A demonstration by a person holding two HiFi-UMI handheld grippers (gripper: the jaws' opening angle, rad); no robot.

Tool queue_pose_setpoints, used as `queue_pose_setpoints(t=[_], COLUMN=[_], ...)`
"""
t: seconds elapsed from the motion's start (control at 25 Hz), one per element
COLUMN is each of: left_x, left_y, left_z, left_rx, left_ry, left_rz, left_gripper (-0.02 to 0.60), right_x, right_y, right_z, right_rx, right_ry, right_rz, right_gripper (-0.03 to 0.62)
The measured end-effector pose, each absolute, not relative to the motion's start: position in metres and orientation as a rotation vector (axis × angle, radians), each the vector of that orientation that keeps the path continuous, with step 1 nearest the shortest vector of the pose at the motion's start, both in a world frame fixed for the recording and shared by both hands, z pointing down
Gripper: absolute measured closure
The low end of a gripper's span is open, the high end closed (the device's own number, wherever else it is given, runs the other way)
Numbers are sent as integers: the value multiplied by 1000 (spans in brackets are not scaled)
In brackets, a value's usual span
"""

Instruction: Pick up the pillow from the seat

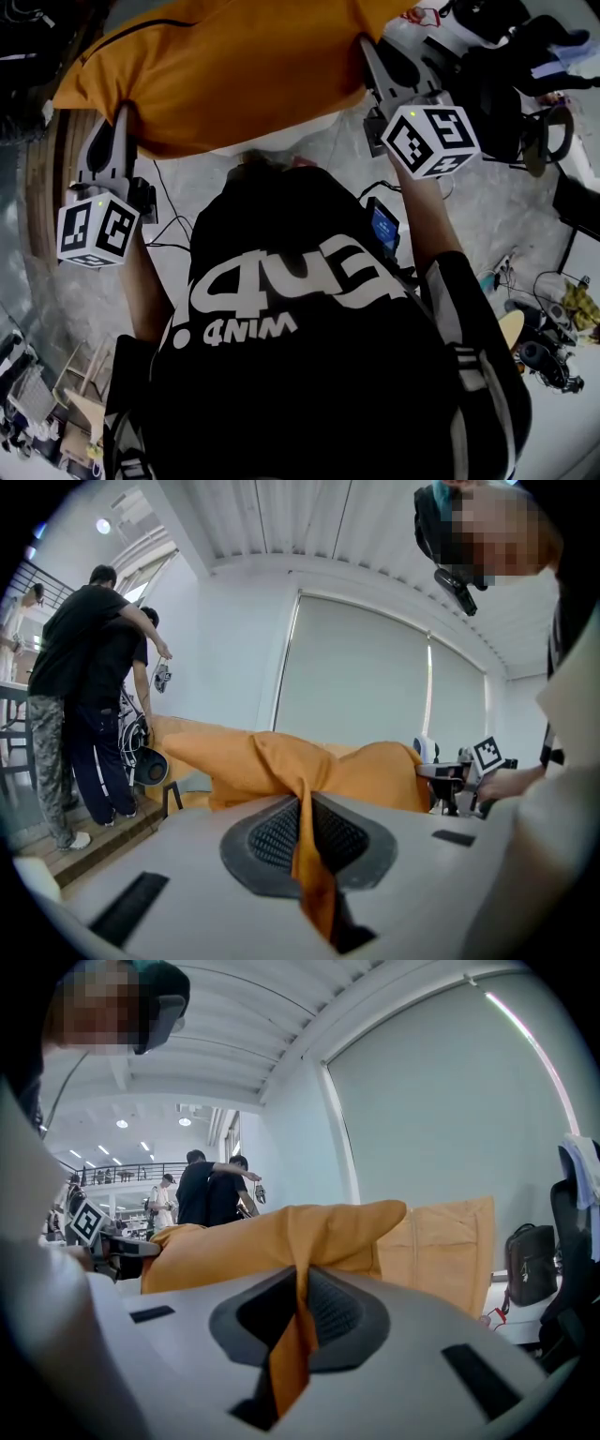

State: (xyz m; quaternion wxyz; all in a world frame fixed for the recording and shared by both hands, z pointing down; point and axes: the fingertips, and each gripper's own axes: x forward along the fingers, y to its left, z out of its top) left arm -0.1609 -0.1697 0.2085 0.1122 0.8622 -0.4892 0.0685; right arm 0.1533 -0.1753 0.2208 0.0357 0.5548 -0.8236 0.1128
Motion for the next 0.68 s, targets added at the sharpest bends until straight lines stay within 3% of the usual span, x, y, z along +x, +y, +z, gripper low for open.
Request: queue_pose_setpoints(t=[0.68], left_x=[-162], left_y=[-173], left_z=[212], left_rx=[2519], left_ry=[-1441], left_rz=[220], left_gripper=[554], right_x=[152], right_y=[-182], right_z=[227], right_rx=[1698], right_ry=[-2532], right_rz=[365], right_gripper=[545])
